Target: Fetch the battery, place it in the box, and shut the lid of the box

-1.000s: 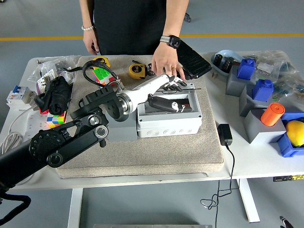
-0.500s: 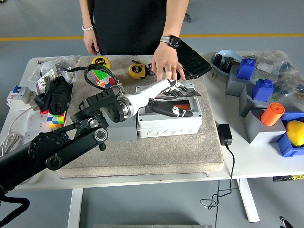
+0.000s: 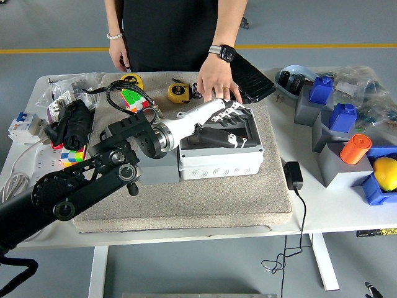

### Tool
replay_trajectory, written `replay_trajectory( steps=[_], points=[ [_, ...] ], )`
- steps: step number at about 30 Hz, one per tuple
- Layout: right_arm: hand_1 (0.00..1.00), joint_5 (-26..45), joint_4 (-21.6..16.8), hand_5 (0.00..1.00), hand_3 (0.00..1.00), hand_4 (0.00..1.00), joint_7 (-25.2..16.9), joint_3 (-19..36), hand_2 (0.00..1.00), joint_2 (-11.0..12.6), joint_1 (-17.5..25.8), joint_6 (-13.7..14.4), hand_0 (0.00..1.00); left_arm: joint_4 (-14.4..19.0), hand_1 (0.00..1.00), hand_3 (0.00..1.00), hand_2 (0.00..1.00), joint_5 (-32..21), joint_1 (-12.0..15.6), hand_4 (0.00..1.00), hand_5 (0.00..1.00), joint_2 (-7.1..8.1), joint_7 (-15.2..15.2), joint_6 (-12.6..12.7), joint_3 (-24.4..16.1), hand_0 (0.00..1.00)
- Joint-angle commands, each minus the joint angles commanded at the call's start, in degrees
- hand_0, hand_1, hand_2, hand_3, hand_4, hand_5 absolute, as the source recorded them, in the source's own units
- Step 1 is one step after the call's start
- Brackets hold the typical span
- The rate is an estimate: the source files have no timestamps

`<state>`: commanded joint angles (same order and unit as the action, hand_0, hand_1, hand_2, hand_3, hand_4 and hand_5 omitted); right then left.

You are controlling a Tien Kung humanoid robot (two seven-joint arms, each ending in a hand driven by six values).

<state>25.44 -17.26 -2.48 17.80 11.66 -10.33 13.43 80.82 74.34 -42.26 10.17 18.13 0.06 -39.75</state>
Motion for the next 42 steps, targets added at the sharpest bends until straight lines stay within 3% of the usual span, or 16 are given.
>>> replay_trajectory(
  steps=[4,8,16,24,26,27,42],
  points=[
    [0.639,0.1,0.0,0.441,0.536,0.871,-0.1,0.0,0.641,0.0,0.0,0.0,0.666,-0.9,0.723,0.781,0.737,-2.6,1.3,0.998,0.464,0.49,-3.2,3.0,-3.1,0.676],
    [0.639,0.1,0.0,0.441,0.536,0.871,-0.1,0.0,0.641,0.0,0.0,0.0,0.666,-1.7,0.723,0.781,0.737,-8.4,4.4,0.998,0.464,1.34,-7.1,6.2,-8.8,0.676],
    [0.639,0.0,0.0,0.439,0.535,0.872,0.1,-0.1,0.642,-0.1,-0.2,0.0,0.665,-2.1,0.713,0.73,0.693,-12.8,10.2,0.993,0.437,2.52,-12.1,8.9,-19.5,0.674],
    [0.639,0.6,0.3,0.439,0.537,0.873,0.4,-1.2,0.643,-0.2,-0.6,-0.3,0.665,-3.2,0.69,0.711,0.67,-12.2,15.6,0.988,0.428,4.53,-12.8,9.8,-28.3,0.652],
    [0.639,0.7,0.3,0.439,0.537,0.873,0.5,-1.3,0.643,-0.2,-0.7,-0.4,0.665,-3.3,0.69,0.711,0.67,-12.5,16.5,0.988,0.428,5.07,-12.8,10.0,-29.3,0.652],
    [0.639,0.8,0.3,0.442,0.537,0.873,0.5,-1.5,0.644,-0.2,-0.7,-0.4,0.665,-3.3,0.653,0.672,0.613,-12.4,17.1,0.981,0.411,5.35,-12.9,10.0,-30.0,0.614],
    [0.639,1.3,0.5,0.444,0.538,0.876,1.0,-2.9,0.646,-0.1,-1.4,-1.0,0.665,-3.4,0.634,0.648,0.601,-11.4,20.8,0.964,0.381,7.51,-12.9,9.6,-35.1,0.593]
  ],
)
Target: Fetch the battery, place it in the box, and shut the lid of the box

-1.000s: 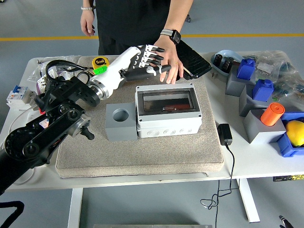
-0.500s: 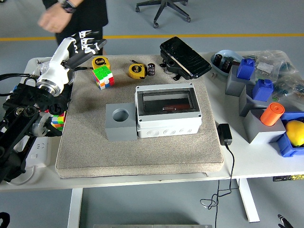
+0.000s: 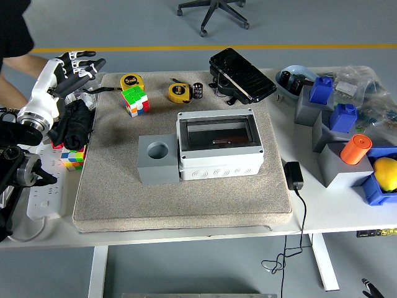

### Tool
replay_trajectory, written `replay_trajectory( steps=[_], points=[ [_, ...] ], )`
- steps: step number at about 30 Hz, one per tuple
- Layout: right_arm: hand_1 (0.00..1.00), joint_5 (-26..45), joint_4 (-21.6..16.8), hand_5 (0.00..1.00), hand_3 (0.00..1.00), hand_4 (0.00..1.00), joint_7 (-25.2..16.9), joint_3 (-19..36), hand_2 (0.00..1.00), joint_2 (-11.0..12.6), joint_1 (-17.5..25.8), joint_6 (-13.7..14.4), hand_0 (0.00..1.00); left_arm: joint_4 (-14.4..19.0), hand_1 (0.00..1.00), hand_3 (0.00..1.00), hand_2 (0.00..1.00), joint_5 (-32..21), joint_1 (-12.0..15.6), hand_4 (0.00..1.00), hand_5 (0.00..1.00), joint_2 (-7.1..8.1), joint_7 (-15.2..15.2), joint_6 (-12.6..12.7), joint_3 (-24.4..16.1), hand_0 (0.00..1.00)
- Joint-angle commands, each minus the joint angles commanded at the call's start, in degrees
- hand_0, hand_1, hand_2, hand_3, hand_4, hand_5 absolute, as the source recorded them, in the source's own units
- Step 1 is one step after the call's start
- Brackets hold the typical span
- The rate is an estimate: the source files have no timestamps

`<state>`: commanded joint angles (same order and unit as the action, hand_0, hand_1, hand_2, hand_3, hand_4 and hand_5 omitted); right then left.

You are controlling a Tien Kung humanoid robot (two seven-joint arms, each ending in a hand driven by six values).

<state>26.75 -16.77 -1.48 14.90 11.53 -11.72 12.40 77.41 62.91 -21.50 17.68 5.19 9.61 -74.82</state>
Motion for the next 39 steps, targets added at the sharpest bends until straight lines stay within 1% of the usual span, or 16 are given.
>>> replay_trajectory(
  steps=[2,3,9,10,17,26,31,39],
  points=[
    [0.639,0.2,0.0,0.444,0.538,0.876,-0.1,0.1,0.646,-0.1,0.1,-0.1,0.665,0.0,0.634,0.648,0.601,-0.2,0.1,0.964,0.381,0.04,-0.5,0.2,-0.5,0.593],
    [0.639,0.3,0.0,0.445,0.537,0.877,-0.2,0.1,0.645,-0.1,0.1,-0.2,0.665,0.0,0.631,0.64,0.598,-0.2,0.1,0.961,0.375,0.04,-0.6,0.3,-0.6,0.574],
    [0.639,-0.2,0.0,0.445,0.537,0.877,0.0,0.4,0.645,0.0,0.1,-0.3,0.665,0.2,0.631,0.64,0.598,-0.6,0.2,0.961,0.375,0.11,-1.6,0.8,-1.9,0.574],
    [0.64,-0.3,0.0,0.445,0.538,0.879,0.0,0.6,0.646,0.0,0.1,-0.3,0.664,0.2,0.624,0.637,0.595,-0.5,0.3,0.946,0.357,0.11,-1.6,0.7,-2.1,0.574],
    [0.64,-0.5,0.0,0.446,0.539,0.879,-0.2,1.3,0.646,-0.1,0.3,-0.6,0.663,0.4,0.623,0.636,0.594,-0.5,1.0,0.944,0.352,0.08,-1.9,0.8,-3.7,0.563],
    [0.64,-0.8,0.1,0.446,0.538,0.879,-0.2,1.9,0.647,-0.3,0.6,-0.8,0.662,0.5,0.619,0.634,0.592,-0.4,2.4,0.941,0.348,0.48,-2.1,0.7,-5.2,0.555],
    [0.64,-0.9,0.1,0.446,0.538,0.88,-0.1,2.1,0.647,-0.3,0.7,-0.7,0.661,0.6,0.618,0.632,0.591,-0.4,2.2,0.935,0.339,0.7,-2.0,0.5,-5.3,0.554],
    [0.639,-0.8,0.3,0.446,0.538,0.88,-0.4,2.4,0.647,-0.7,0.7,0.4,0.661,0.9,0.617,0.629,0.591,-0.4,2.0,0.929,0.331,0.92,-1.5,0.1,-4.5,0.547]
  ],
)
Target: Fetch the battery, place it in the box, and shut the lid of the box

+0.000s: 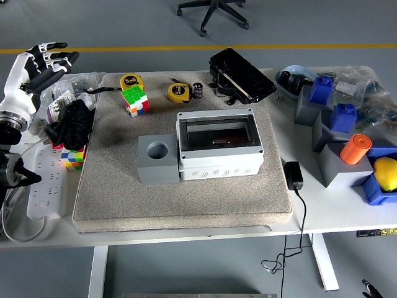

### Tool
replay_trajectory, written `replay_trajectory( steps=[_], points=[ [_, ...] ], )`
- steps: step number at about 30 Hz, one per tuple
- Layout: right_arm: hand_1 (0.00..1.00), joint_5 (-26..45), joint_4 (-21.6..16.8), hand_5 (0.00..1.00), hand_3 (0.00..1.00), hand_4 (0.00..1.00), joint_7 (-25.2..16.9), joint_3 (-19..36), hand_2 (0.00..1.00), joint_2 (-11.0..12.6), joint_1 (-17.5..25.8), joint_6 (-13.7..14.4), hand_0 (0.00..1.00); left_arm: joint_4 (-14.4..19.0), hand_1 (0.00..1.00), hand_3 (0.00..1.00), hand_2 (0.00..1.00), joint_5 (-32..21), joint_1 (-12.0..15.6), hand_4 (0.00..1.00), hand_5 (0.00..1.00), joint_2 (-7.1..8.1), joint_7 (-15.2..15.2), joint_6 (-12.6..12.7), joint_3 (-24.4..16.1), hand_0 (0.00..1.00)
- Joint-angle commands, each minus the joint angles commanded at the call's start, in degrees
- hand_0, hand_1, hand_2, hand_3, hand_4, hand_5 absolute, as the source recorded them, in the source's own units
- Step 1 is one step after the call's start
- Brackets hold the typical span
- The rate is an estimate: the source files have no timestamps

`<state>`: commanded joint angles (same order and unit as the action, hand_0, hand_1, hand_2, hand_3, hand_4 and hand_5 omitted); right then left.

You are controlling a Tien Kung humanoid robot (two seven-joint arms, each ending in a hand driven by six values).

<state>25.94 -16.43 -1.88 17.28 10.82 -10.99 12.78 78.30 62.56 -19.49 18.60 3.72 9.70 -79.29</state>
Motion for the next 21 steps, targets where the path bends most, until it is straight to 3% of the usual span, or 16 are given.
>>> replay_trajectory(
  steps=[21],
  points=[
    [0.64,1.5,0.3,0.447,0.538,0.881,0.9,-2.3,0.648,0.2,-0.9,1.2,0.661,0.8,0.615,0.628,0.59,0.2,1.4,0.927,0.329,0.03,0.5,-0.1,-1.4,0.541]
  ],
)
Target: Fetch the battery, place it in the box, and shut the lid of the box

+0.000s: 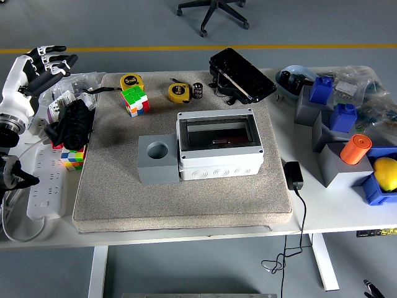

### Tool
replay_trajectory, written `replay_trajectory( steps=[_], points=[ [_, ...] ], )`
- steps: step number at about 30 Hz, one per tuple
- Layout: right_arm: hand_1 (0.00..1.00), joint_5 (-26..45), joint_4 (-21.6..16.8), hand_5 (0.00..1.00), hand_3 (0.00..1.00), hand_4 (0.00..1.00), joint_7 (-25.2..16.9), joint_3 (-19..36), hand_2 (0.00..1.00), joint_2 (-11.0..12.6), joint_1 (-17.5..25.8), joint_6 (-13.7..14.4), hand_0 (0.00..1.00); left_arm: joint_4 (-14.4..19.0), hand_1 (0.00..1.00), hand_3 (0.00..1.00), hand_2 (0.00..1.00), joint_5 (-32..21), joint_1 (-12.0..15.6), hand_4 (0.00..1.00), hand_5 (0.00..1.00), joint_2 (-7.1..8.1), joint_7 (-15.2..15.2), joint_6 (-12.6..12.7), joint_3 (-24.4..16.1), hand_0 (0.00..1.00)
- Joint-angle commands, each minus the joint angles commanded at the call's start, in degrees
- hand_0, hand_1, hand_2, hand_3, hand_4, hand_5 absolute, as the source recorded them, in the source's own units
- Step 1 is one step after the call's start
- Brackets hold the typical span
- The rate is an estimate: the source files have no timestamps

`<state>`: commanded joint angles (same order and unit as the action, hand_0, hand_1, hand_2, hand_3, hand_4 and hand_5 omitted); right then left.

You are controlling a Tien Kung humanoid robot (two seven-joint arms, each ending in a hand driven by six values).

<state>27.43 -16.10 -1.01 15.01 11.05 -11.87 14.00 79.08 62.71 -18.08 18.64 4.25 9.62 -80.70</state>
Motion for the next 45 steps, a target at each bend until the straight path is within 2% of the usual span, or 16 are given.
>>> replay_trajectory(
  steps=[6,20,27,36,45],
  points=[
    [0.64,-0.2,0.0,0.446,0.538,0.881,-0.3,0.3,0.647,-0.2,0.2,0.0,0.662,-0.5,0.614,0.627,0.589,0.2,0.7,0.927,0.328,-0.04,0.0,0.0,-0.9,0.541],
    [0.64,-0.3,0.0,0.446,0.538,0.883,-0.2,0.8,0.648,-0.3,0.3,-0.6,0.662,-0.6,0.612,0.627,0.589,-0.1,-0.1,0.927,0.329,-0.22,0.2,-0.1,0.1,0.541],
    [0.64,0.0,-0.3,0.447,0.539,0.883,0.4,-1.3,0.647,0.5,-0.7,-0.8,0.661,-0.9,0.613,0.627,0.588,-0.5,-2.1,0.927,0.329,0.28,0.2,-0.4,3.6,0.541],
    [0.64,-0.7,-0.2,0.447,0.539,0.884,0.0,0.3,0.648,0.1,0.4,-0.8,0.663,-0.8,0.612,0.626,0.589,-0.9,-1.3,0.926,0.327,-0.47,0.4,-0.4,5.4,0.541],
    [0.64,-0.5,-0.2,0.446,0.539,0.883,-0.3,0.2,0.648,-0.3,0.9,-1.3,0.661,-0.9,0.612,0.626,0.587,-1.0,-1.4,0.924,0.325,-0.53,0.4,-0.4,6.0,0.539]
  ],
)
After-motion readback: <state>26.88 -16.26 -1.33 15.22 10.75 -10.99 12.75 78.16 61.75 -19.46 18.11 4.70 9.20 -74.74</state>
